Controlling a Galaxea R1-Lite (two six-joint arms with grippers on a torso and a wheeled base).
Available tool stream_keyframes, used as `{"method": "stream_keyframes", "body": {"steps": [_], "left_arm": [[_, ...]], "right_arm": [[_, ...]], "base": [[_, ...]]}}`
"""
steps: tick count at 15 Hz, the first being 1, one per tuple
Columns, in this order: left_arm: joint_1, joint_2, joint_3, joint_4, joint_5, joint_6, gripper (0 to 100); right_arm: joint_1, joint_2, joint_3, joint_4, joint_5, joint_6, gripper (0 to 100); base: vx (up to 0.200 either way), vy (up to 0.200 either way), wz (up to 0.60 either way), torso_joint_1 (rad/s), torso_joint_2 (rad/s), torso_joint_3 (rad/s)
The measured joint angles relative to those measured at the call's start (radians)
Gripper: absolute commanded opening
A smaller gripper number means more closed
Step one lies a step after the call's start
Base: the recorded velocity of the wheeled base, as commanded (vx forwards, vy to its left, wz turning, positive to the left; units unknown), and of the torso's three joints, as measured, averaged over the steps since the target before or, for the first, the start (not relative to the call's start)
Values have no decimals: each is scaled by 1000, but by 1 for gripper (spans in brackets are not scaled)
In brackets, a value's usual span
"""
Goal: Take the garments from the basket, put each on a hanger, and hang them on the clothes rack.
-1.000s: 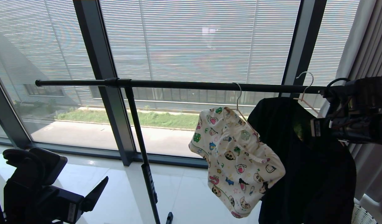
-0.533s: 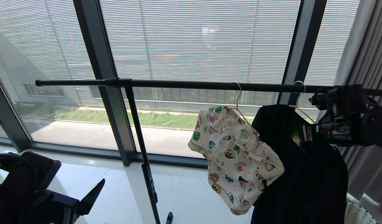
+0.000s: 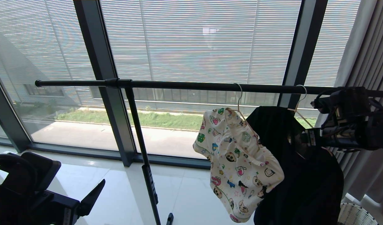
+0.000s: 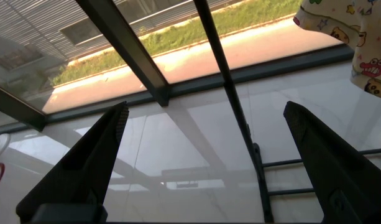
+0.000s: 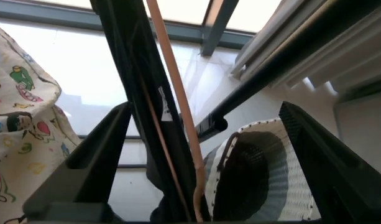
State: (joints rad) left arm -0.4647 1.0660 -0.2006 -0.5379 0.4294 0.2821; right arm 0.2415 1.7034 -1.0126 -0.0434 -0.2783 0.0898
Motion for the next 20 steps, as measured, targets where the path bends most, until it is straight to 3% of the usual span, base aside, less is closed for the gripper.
{"method": "stream_keyframes", "body": {"steps": [5,8,13,17,20], "left_arm": [[35,-33,1,0,1,0,100],[119,-45,-1,0,5,-1,100],[171,-95,14,0,6,0,100],[278,-135,18,-1,6,0,100],[307,-159,23,0,6,0,100]], "right_arm": [[0,-269,-3,343,9,-1,100],[-1,-468,56,423,10,-63,100],[-13,-673,202,410,5,-121,100],[-57,-711,236,354,-2,-168,100],[-72,-724,286,269,-3,-202,100]], "base": [[-80,0,0,1,0,-1],[-200,0,0,2,4,-1],[-200,0,0,-3,0,4],[-200,0,0,-2,1,6],[-200,0,0,4,2,-2]]}}
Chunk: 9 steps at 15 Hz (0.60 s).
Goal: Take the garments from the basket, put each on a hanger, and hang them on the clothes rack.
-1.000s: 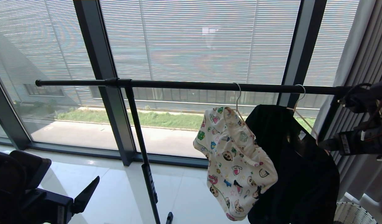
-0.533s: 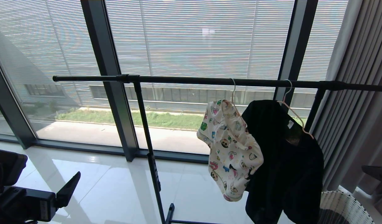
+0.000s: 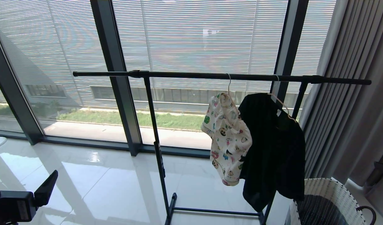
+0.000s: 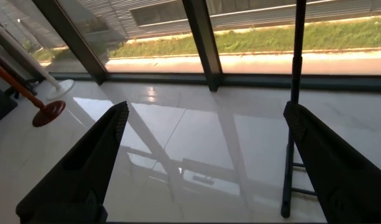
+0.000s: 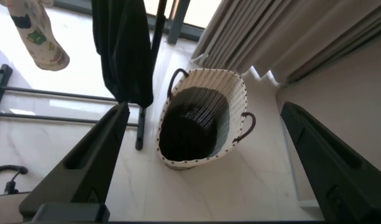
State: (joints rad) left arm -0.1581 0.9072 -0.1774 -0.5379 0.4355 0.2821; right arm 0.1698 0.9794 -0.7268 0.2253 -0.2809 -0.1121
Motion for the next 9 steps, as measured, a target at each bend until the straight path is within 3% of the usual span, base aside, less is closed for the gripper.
{"method": "stream_keyframes", "body": {"steps": [1,9], "left_arm": [[4,-5,0,0,0,0,100],[36,-22,3,0,1,-5,100]], "right_arm": [[-2,-3,15,-20,0,-10,100],[-8,-41,78,-71,-1,-68,100]], "base": [[-200,0,0,-2,2,2],[0,0,0,0,0,0]]}}
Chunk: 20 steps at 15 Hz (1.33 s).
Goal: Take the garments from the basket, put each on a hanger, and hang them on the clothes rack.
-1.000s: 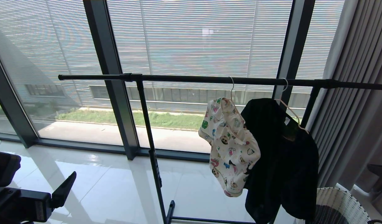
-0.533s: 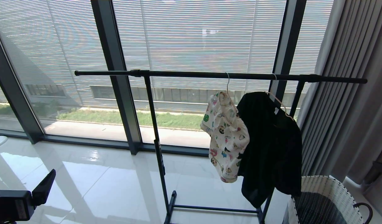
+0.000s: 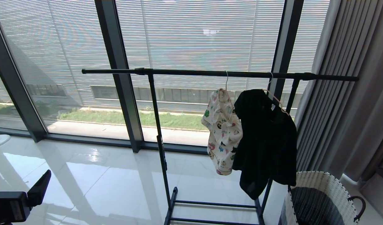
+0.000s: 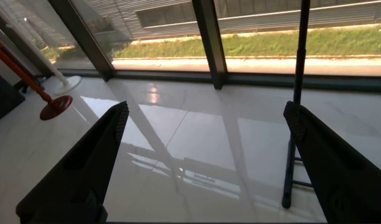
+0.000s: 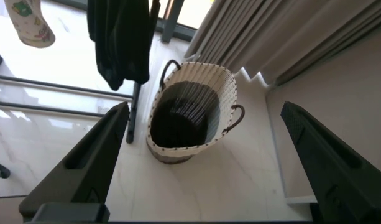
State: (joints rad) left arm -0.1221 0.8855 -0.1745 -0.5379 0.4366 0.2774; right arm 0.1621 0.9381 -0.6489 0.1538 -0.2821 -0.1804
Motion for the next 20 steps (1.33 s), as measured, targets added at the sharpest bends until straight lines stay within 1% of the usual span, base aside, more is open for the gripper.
{"method": "stream_keyframes", "body": {"steps": [4,8,10,14,18,20], "left_arm": [[121,-13,14,-2,-1,-3,100],[178,-69,67,0,-1,-6,100],[208,-113,106,1,-1,-6,100],[226,-192,151,0,-1,-5,100],[227,-295,172,11,-4,-3,100],[227,-348,173,60,-8,-3,100]], "right_arm": [[-12,-46,79,-80,1,-38,100],[-22,-58,96,-79,2,-38,100],[-43,-58,103,-79,3,-37,100],[-69,-63,127,-82,3,-30,100],[-89,-109,194,-82,2,-9,100],[-97,-162,246,-82,1,0,100]], "base": [[0,0,0,-25,58,30],[0,0,0,-206,453,244],[0,0,0,-232,515,276],[0,0,0,-224,509,283],[0,0,0,-204,491,282],[0,0,0,-190,486,293]]}}
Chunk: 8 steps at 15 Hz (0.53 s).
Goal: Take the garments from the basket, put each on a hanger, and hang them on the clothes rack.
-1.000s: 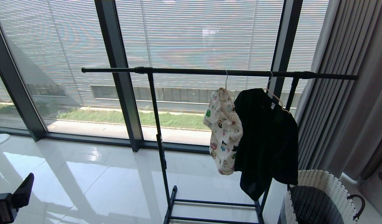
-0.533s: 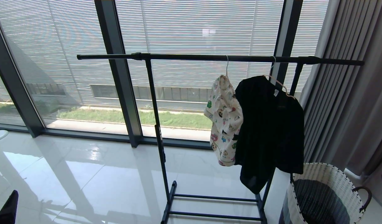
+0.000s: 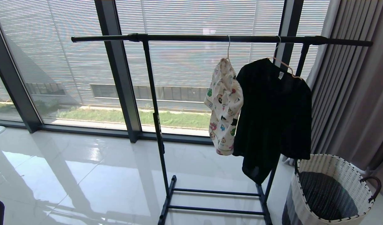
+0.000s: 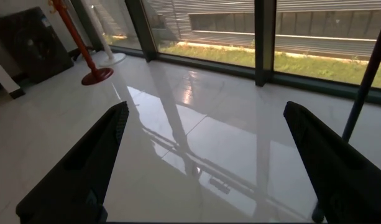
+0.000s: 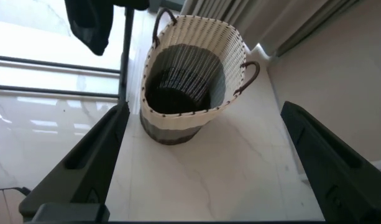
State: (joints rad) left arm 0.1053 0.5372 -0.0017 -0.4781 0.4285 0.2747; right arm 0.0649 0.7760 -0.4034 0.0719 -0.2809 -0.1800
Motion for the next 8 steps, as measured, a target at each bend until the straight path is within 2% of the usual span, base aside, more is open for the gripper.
{"method": "stream_keyframes", "body": {"steps": [4,8], "left_arm": [[-17,-173,1,146,-22,7,100],[-77,-433,2,383,-64,58,100]], "right_arm": [[-4,-163,102,0,1,38,100],[-4,-413,227,1,5,68,100]], "base": [[0,0,0,-138,376,237],[0,0,0,-18,46,26]]}}
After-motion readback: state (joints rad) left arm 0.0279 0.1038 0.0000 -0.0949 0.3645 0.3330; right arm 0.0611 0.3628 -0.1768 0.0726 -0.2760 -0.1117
